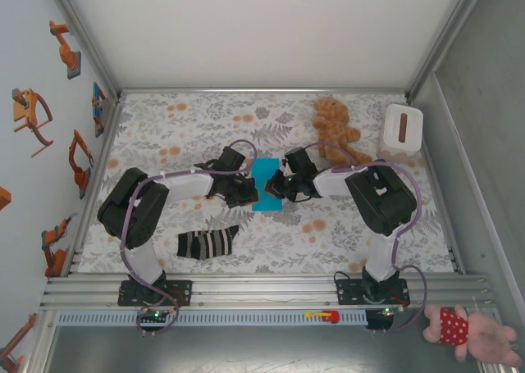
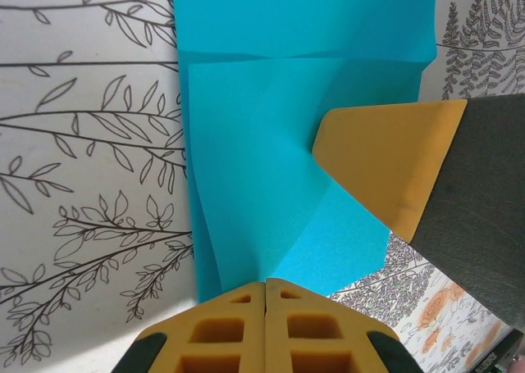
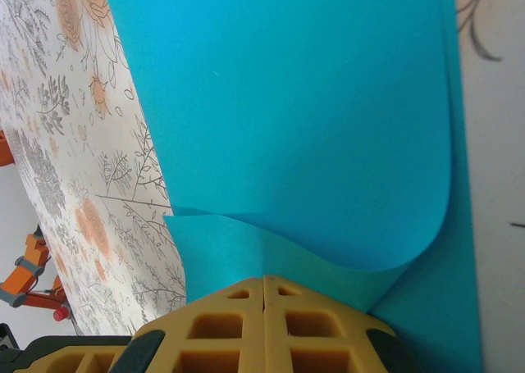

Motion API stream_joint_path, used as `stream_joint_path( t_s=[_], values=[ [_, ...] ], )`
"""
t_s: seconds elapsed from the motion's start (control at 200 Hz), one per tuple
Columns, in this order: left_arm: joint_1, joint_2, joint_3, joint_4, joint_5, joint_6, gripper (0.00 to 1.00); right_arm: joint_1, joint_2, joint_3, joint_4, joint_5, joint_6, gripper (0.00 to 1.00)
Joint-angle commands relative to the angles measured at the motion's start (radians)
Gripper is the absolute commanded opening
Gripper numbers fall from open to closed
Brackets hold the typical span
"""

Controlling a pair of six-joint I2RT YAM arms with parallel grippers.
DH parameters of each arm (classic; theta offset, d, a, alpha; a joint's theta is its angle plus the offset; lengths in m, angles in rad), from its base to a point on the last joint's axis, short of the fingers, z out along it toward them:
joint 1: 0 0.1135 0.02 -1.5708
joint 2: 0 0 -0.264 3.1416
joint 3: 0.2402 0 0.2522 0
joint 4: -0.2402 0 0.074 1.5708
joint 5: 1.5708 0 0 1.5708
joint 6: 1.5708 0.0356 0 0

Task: Fold a paper plane with a square sheet of paper (pick it up from the middle)
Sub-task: Fold the triangle a second time at the center of the table.

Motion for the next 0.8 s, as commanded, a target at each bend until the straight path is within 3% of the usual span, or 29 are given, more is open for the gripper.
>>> stream_joint_path(
  t_s=[0.0,0.541,0.796],
  values=[
    [-0.012,-0.015,-0.015,-0.022,-0.009,-0.006,0.05,-0.003,0.086,-0.032,-0.164,0.102,-0.004,0.00],
    [-0.017,0.015,-0.034,-0.060,-0.086,-0.022,0.03,-0.005,0.063,-0.015,-0.176,0.103,-0.031,0.00],
    [-0.016,0.038,-0.080,-0.041,-0.087,-0.081,0.01,-0.006,-0.065,0.087,-0.174,0.077,-0.150,0.00]
  ],
)
